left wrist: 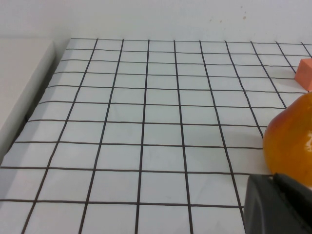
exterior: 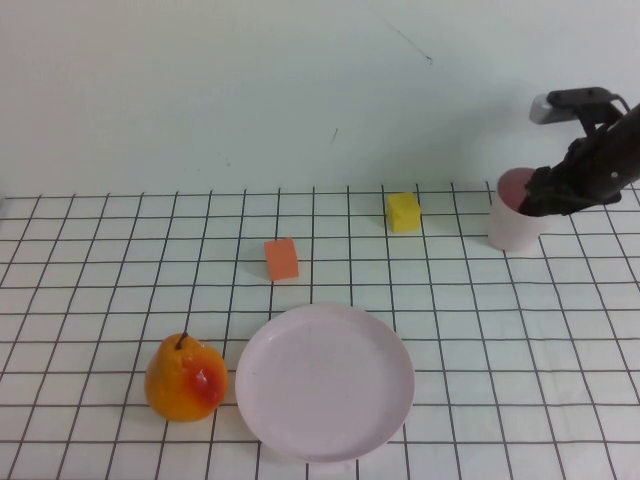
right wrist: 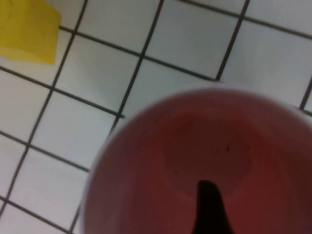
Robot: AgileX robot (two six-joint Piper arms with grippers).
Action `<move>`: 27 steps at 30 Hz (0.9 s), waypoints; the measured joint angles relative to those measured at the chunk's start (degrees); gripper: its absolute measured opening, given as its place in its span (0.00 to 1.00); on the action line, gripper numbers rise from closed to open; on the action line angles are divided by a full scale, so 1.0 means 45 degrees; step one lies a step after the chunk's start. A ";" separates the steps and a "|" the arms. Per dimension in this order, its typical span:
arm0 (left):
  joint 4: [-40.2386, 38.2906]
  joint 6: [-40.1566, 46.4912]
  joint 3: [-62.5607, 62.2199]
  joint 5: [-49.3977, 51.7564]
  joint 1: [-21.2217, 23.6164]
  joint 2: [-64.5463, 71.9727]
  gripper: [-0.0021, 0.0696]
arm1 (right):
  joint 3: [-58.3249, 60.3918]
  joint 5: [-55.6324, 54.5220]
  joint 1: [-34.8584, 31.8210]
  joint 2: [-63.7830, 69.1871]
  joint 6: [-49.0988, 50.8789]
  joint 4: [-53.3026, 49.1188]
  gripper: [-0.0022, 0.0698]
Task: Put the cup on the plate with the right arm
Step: Pick up the cup from the table, then place the cup on the plate
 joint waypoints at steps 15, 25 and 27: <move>0.0000 0.0000 0.0000 0.0000 0.0000 0.0000 0.02 | -0.3243 0.3201 0.0657 0.0388 -0.0852 0.0026 0.06; 0.0000 0.0000 0.0000 0.0000 0.0000 0.0000 0.02 | -0.4582 0.5255 0.4487 0.0334 -0.0615 -0.2512 0.06; 0.0000 0.0000 0.0000 0.0000 0.0000 0.0000 0.02 | -0.4582 0.5282 0.5172 0.0334 -0.0562 -0.2656 0.06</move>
